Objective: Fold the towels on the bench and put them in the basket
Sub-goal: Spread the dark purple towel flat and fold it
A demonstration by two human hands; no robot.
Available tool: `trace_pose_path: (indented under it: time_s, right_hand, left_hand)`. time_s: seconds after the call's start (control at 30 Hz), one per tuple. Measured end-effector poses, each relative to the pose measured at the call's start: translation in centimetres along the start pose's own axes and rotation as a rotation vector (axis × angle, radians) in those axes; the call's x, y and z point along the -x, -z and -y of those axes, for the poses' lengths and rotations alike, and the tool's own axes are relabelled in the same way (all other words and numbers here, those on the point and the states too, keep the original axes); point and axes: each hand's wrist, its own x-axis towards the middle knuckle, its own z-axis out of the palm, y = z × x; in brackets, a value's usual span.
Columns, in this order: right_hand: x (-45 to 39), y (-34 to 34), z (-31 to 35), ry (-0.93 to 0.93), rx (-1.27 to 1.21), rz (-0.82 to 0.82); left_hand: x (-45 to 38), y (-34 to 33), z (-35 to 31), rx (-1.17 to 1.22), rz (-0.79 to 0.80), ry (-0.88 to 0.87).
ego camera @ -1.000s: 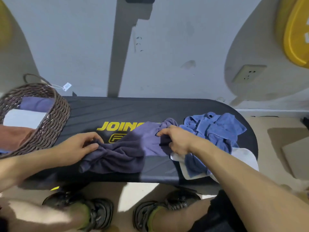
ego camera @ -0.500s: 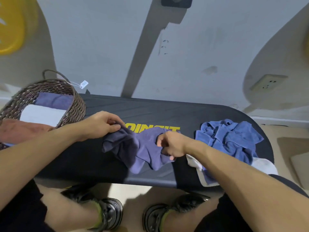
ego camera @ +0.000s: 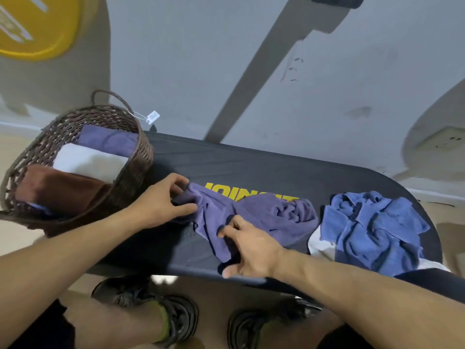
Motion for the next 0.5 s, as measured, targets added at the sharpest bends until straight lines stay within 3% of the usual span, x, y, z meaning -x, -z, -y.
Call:
trace_pose_path:
  time_s: [0.1, 0.2, 0.4, 0.5]
  right_hand:
    - [-1.3, -0.5, -0.3, -0.021, 0.112, -0.018]
    - [-2.6, 1.4, -0.4, 0.021, -0.008, 0.007]
    - [-1.9, 9.1, -2.1, -0.113, -0.408, 0.217]
    - [-0.3, 13.0, -4.0, -0.143, -0.351, 0.267]
  left_hand:
    - [0.3, -0.1, 0.9, -0.106, 0.024, -0.085]
    - [-0.1, 0.4, 1.6, -0.117, 0.023, -0.055]
    - [-0.9, 1.7, 2.1, 0.134, 0.016, -0.027]
    - [-0.9, 2.0, 2.1, 0.222, 0.059, 0.001]
